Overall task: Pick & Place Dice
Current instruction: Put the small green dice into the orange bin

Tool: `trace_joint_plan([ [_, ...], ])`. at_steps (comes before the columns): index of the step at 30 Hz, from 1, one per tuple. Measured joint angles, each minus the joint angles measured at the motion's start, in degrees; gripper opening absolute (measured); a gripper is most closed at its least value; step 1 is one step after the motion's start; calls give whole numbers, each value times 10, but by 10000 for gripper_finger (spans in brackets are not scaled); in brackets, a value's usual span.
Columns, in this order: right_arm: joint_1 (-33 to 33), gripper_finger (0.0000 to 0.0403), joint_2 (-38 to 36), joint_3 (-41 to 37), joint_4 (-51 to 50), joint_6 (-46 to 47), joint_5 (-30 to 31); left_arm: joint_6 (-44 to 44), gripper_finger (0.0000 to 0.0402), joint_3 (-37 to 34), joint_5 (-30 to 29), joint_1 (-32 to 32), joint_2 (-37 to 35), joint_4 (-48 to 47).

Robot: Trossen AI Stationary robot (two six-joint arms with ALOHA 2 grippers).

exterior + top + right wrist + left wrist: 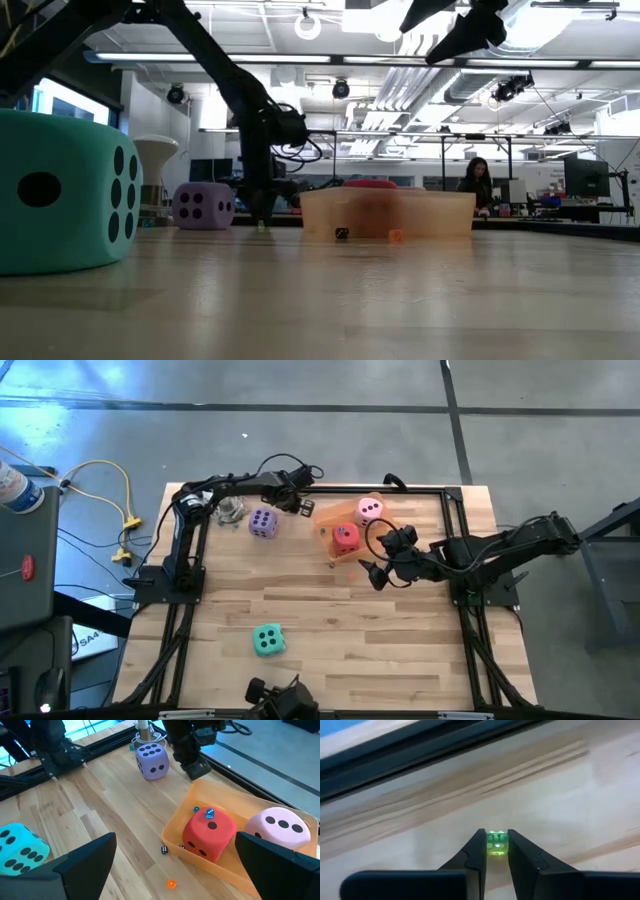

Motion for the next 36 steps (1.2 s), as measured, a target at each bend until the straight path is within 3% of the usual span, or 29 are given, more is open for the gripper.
trace_joint_plan([
  [12,0,400,0,0,10,-5,6,48,46,-1,-28,-68,-125,-21],
  [19,0,400,0,0,19,-17,6,103,45,0,23,-132,-189,17],
  [24,0,400,0,0,24,-19,6,113,47,0,85,-163,-188,60],
  [36,0,400,0,0,25,-28,-6,75,53,0,95,-156,-127,73],
])
